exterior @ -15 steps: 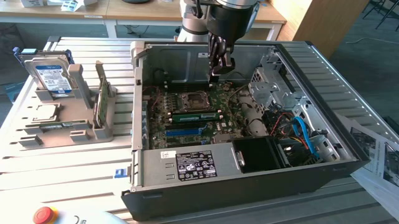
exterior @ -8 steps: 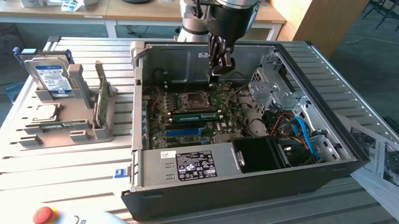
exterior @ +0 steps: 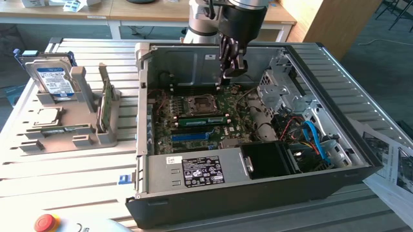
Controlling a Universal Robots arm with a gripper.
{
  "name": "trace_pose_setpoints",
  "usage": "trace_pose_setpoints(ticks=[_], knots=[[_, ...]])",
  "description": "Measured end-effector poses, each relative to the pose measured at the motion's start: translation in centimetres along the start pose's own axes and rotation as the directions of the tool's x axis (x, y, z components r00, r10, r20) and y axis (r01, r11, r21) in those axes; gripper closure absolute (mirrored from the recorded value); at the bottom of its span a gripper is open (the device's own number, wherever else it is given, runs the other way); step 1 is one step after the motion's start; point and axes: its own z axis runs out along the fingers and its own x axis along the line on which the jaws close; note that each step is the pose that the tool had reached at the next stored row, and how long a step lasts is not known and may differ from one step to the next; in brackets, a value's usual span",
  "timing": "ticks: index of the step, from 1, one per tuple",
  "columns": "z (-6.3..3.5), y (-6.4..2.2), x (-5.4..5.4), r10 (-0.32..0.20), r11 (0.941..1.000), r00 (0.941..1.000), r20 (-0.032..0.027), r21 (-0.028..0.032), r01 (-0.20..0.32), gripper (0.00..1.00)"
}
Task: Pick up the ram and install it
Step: 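Press down the ram until it locks into place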
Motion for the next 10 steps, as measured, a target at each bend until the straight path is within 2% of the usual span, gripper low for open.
trace_pose_setpoints(ticks=[10], knots=[[-0.06,-1.88,0.2,0.000,1.0000,1.0000,0.0001,0.0000,0.000,0.90]])
